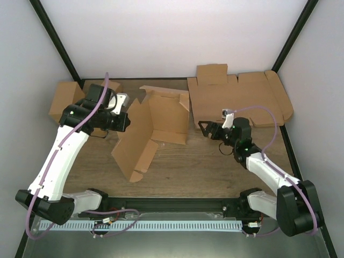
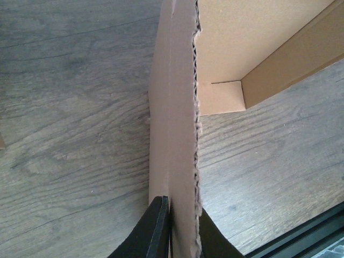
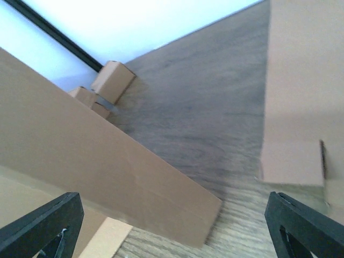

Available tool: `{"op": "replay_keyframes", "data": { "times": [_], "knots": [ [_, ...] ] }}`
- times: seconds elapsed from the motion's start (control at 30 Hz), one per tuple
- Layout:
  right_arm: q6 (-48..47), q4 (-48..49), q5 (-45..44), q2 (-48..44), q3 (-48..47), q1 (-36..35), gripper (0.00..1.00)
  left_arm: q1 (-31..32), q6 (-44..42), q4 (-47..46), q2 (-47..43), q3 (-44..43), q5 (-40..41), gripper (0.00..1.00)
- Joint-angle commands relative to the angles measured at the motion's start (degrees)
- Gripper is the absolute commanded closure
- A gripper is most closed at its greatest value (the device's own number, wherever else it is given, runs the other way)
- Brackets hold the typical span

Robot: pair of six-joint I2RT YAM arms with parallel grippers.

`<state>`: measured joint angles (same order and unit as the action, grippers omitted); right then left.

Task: Fold the paper box

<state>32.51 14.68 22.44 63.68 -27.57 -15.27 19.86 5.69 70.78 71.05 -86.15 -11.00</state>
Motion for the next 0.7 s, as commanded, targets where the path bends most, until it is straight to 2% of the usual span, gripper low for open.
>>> {"op": "replay_keyframes", "data": {
  "times": [0.0, 0.2, 0.53, 0.67],
  "knots": [
    [-3.46, -0.40, 6.87, -0.47, -6.89, 0.63, 0.04, 0.07, -0.06, -0.38, 0.28, -0.11, -1.97, 0.91],
    [-5.46, -1.70, 18.06, 4.36, -14.94, 0.52, 0.00, 0.04, 0.18, -1.00, 0.03, 0.43, -2.78, 0.91],
    [-6.14, -2.15, 20.86, 9.79, -22.66, 0.58, 0.00, 0.04, 0.38, -2.54, -0.92, 1.24, -5.69, 0.89],
    [-5.99, -3.59, 19.60, 11.85, -25.12, 0.56, 0.04, 0.09, 0.04, -3.06, -1.37, 1.17, -7.11, 0.83]
  ]
}}
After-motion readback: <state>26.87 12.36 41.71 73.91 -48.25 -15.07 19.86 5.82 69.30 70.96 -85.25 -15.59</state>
